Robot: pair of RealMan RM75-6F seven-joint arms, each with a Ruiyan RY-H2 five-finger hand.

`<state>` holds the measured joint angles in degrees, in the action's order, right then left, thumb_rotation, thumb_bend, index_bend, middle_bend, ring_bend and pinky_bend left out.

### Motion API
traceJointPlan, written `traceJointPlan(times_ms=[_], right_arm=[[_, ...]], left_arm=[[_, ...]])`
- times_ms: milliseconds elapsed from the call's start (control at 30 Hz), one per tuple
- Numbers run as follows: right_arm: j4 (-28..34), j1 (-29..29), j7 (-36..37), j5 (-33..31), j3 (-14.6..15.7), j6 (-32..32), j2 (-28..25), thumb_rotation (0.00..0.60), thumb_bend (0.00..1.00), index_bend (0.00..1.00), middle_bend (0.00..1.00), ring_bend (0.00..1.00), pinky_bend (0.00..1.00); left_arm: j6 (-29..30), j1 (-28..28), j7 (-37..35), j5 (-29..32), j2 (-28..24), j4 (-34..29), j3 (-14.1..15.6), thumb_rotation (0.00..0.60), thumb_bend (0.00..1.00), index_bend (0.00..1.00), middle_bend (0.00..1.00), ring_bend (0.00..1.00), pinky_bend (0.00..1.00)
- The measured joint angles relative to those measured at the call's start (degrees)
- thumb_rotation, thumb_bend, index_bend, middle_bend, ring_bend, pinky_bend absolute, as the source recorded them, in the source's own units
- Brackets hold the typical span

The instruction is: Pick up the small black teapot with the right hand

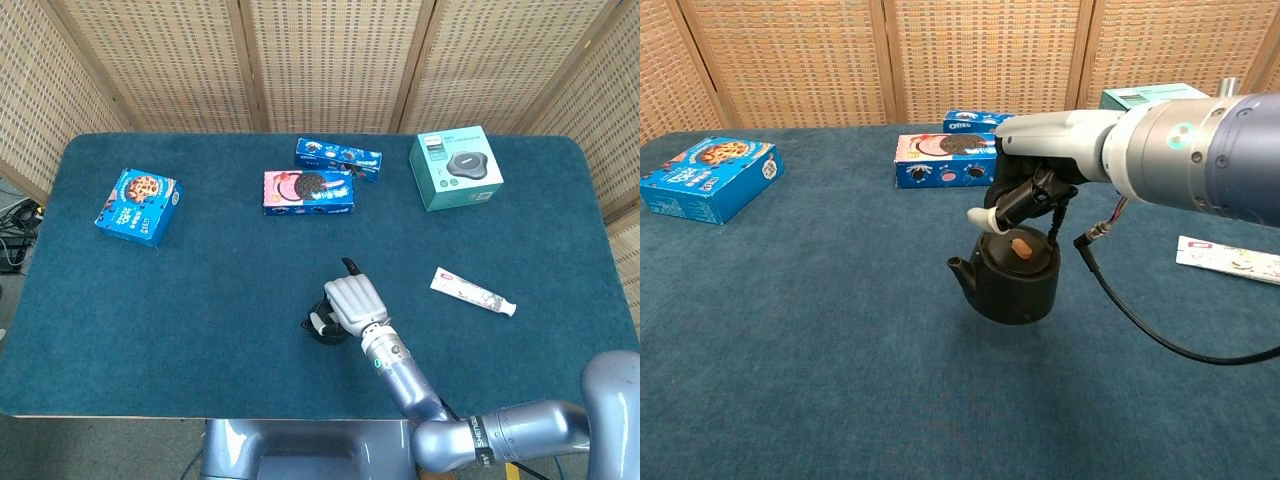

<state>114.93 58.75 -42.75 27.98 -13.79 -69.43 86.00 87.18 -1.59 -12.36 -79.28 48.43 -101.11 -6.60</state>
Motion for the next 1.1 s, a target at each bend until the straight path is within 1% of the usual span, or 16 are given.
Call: traceJointPlan(times_ms=[100,167,200,233,267,333,400,433,700,867,1000,1100], right_arm=[[0.1,0.0,0.0,-0.3,0.1,-0.4,0.0,0.425,0.68,1.0,1.0,0.96,0.01],[0.1,0.0,0.0,-0.7,0.2,-0.7,0.1,0.447,0.68,1.0,1.0,0.96,0.09],[0.1,0.0,0.0,-0.7,0.2,-0.9,0.1,0.458,0.68,1.0,1.0,0.96,0.17],[0.0,0.0,0.1,-0.7,0.2,-1.0,0.2,0.464,0.68,1.0,1.0,0.96,0.28],[0.0,-0.1,0.3,-0.6,0.2,-1.1,0.2,0.469,0.68,1.0,1.0,0.96,0.36],[-0.2,-0.2,0.4,-0.2,0.3,-1.5,0.3,0.48,0.68,1.0,1.0,0.96,0.59],[-0.4,-0.3,0.4,0.5,0.5,-1.9,0.5,0.484,0.68,1.0,1.0,0.96,0.74],[-0.5,-0.4,0.3,0.8,0.7,-2.3,0.6,0.483,0.68,1.0,1.0,0.96,0.79],[-1.1,-0.7,-0.2,1.8,1.4,-2.8,1.1,0.483,0.68,1.0,1.0,0.96,0.83],[-1.2,-0.9,-0.3,1.7,1.3,-3.0,1.3,0.484,0.68,1.0,1.0,0.96,0.83],[-1.1,-0.9,-0.5,1.5,1.1,-3.1,1.3,0.503,0.68,1.0,1.0,0.96,0.83],[-1.0,-0.9,-0.6,1.3,0.9,-3.2,1.3,0.505,0.68,1.0,1.0,0.96,0.83]], left_arm=[[0.0,0.0,0.1,0.0,0.0,0.0,0.0,0.6,0.0,0.0,0.0,0.0,0.0],[0.0,0.0,0.1,0.0,0.0,-0.1,0.0,0.6,0.0,0.0,0.0,0.0,0.0],[0.0,0.0,0.1,0.0,0.0,-0.1,0.0,0.6,0.0,0.0,0.0,0.0,0.0],[0.1,0.0,0.1,0.0,0.0,-0.1,0.0,0.6,0.0,0.0,0.0,0.0,0.0],[0.1,0.0,0.1,0.0,0.0,-0.1,0.0,0.6,0.0,0.0,0.0,0.0,0.0],[0.1,0.0,0.2,-0.1,0.0,-0.1,0.0,0.6,0.0,0.0,0.0,0.0,0.0],[0.1,0.0,0.2,-0.1,0.0,-0.1,0.0,0.6,0.0,0.0,0.0,0.0,0.0],[0.1,0.0,0.2,-0.1,0.0,-0.2,0.0,0.6,0.0,0.0,0.0,0.0,0.0],[0.1,0.0,0.4,-0.1,0.0,-0.2,0.0,0.6,0.0,0.0,0.0,0.0,0.0],[0.1,0.0,0.3,-0.2,0.0,-0.2,0.1,0.6,0.0,0.0,0.0,0.0,0.0],[0.2,0.0,0.2,-0.2,0.0,-0.2,0.1,0.6,0.0,0.0,0.0,0.0,0.0],[0.2,0.1,0.1,-0.2,0.0,-0.2,0.1,0.6,0.0,0.0,0.0,0.0,0.0]])
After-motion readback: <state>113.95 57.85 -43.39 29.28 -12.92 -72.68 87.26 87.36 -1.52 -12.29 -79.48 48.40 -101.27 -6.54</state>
